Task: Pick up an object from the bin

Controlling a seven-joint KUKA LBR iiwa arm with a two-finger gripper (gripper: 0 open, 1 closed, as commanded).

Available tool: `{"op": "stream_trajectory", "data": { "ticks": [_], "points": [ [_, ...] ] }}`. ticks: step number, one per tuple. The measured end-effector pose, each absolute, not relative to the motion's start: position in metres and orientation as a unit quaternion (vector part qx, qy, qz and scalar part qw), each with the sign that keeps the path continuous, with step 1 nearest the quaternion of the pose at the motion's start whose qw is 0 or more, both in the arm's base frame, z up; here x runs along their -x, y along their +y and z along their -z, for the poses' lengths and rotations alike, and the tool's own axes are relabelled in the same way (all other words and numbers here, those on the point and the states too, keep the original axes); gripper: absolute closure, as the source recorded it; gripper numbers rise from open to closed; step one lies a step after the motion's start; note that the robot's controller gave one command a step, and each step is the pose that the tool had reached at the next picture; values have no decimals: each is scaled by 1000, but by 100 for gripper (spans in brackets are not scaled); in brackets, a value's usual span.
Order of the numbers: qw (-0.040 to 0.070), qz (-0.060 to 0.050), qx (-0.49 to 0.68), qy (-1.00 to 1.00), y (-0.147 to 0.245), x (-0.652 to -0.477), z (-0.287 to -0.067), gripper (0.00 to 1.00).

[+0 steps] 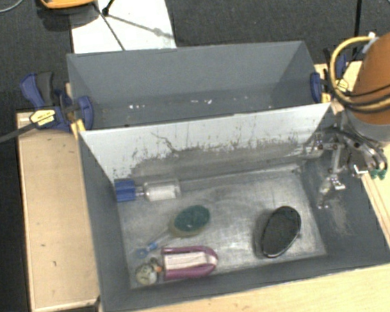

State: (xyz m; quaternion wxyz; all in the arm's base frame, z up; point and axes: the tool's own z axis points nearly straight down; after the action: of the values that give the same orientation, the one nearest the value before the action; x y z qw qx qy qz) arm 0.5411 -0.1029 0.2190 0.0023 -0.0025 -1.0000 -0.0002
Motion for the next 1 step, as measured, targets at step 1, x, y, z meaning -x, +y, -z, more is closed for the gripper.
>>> {"op": "stream_trajectory", "data": {
  "ticks": [1],
  "points": [
    [-5,-2,-129,-992,-39,-544,-100,0]
  ]
}}
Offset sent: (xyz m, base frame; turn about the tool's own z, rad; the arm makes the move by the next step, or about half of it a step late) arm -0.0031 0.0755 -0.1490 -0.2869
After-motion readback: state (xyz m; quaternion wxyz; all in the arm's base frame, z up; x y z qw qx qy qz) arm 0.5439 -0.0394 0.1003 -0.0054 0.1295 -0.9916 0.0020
